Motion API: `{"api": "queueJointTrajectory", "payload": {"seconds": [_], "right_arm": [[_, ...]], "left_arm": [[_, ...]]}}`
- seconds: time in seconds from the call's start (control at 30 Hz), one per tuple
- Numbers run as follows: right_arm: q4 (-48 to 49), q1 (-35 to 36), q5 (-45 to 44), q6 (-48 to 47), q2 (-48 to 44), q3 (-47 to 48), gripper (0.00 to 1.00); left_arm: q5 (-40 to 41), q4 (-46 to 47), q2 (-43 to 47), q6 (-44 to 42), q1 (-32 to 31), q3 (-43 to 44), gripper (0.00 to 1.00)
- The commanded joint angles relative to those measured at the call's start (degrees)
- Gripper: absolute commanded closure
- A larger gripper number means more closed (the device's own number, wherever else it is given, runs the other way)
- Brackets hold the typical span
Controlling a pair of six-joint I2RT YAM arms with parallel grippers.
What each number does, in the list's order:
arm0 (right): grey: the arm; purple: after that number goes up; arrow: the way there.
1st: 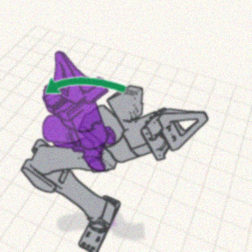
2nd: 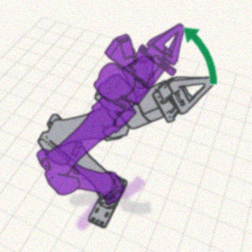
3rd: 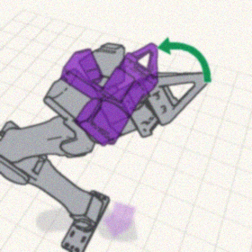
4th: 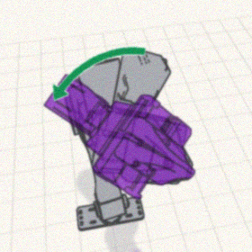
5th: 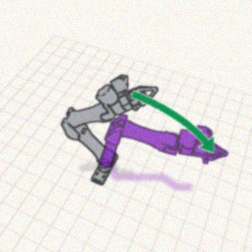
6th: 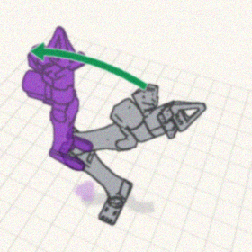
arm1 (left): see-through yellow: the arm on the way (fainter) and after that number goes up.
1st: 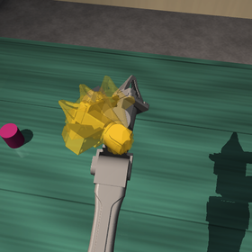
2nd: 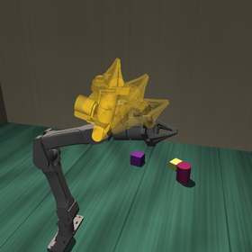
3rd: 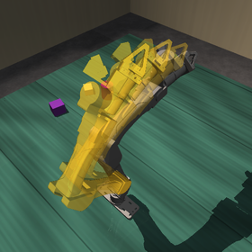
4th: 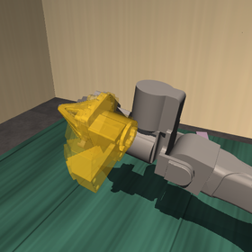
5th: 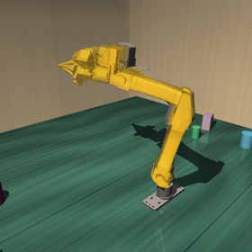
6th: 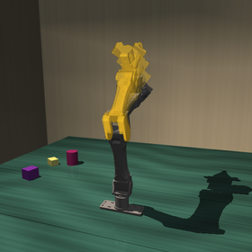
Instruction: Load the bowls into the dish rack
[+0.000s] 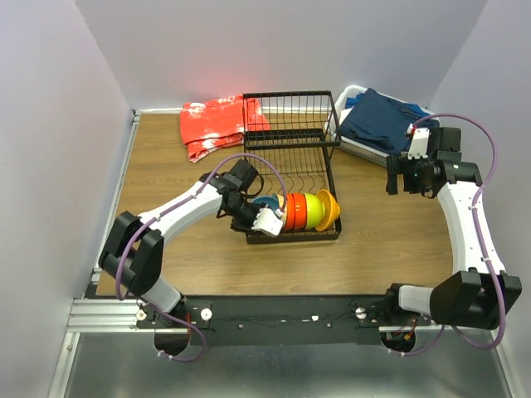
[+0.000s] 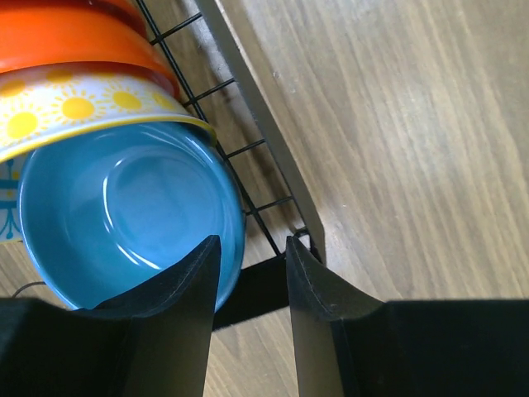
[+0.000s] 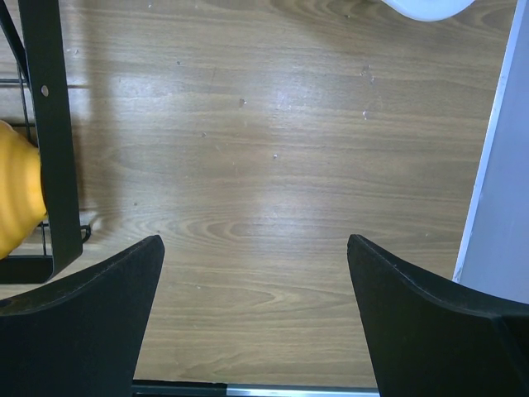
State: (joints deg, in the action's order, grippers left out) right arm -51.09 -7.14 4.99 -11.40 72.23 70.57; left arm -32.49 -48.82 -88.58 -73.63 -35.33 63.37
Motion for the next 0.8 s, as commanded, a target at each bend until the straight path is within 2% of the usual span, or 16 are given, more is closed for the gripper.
{"api": "queueJointTrajectory", "payload": {"seconds": [0.0, 0.17, 0.37, 0.4, 0.5, 0.77], "right_arm": [[0.99, -0.33, 0.28, 0.59, -1.47, -1.13, 0.00], [0.99, -0.33, -0.25, 0.32, -1.47, -1.75, 0.00], [1.25, -0.33, -0.60, 0.24, -1.04, -1.40, 0.00], [1.26, -0.33, -0.60, 0.32, -0.95, -1.31, 0.00], [1.26, -0.33, -0.42, 0.24, -0.68, -1.04, 0.00], [1.96, -0.33, -0.07, 0.50, -1.21, -0.43, 0.00]], "left_arm": [[2.08, 2.76, -2.13, 0.59, -0.26, 2.19, 0.54], [2.43, 3.82, -4.06, 0.76, -0.26, 2.19, 0.57], [2.61, 2.59, -5.64, 0.76, -0.35, 3.51, 0.78], [2.43, 2.33, -5.82, 0.85, -0.35, 3.86, 0.86], [2.17, 0.83, -5.29, 1.46, -0.26, 4.56, 0.97], [3.04, -3.82, -1.95, 2.17, -0.26, 8.69, 1.00]]}}
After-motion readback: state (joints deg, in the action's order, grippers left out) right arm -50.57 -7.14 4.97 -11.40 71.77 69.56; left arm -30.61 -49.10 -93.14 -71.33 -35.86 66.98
